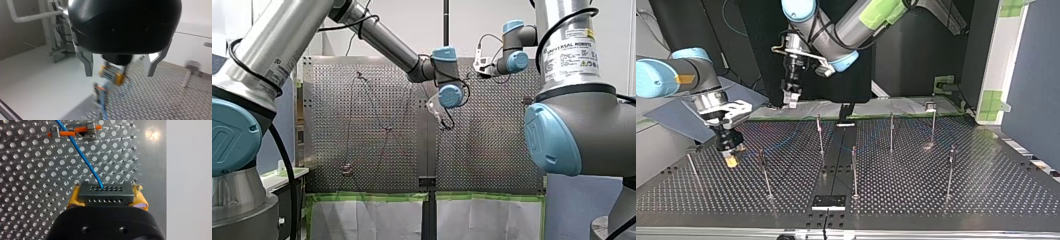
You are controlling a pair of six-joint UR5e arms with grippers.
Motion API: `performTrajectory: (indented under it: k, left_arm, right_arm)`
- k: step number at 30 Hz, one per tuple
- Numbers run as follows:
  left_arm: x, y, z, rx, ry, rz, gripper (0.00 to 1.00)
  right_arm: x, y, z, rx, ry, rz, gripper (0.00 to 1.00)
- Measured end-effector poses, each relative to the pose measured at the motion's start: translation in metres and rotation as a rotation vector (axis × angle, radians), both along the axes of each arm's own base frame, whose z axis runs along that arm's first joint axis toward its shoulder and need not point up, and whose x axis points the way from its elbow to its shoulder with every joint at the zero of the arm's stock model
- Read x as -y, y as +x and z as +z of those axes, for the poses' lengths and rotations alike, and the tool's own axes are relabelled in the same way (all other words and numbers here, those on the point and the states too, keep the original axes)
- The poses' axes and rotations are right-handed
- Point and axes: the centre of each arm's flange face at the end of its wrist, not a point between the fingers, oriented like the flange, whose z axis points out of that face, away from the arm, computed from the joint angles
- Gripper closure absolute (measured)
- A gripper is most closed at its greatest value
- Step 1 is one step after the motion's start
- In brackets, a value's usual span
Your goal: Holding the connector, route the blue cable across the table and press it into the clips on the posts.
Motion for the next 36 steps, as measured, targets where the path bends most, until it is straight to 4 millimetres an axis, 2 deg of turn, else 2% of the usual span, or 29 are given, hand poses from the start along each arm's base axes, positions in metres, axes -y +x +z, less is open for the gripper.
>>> performTrajectory:
  k: [6, 11, 21, 26, 36]
  left_arm:
    - [-0.004, -0.004, -0.053, -0.029, 0.073, 0.013, 0.0]
    - [-0.01, -0.009, -0.089, -0.046, 0.132, 0.024, 0.0]
    - [-0.036, -0.018, -0.16, -0.093, 0.262, 0.111, 0.0]
    - [-0.053, -0.02, -0.177, -0.097, 0.308, 0.155, 0.0]
    - [-0.095, -0.003, -0.198, -0.1, 0.311, 0.187, 0.0]
  right_arm:
    - [0.0, 0.0, 0.0, 0.0, 0.001, 0.0, 1.0]
    - [0.0, 0.0, 0.0, 0.0, 0.001, 0.0, 1.0]
    - [0.0, 0.001, 0.0, 0.0, 0.001, 0.001, 1.0]
    - [0.0, 0.001, 0.0, 0.0, 0.002, 0.001, 1.0]
    - [0.0, 0.001, -0.001, 0.0, 0.001, 0.001, 1.0]
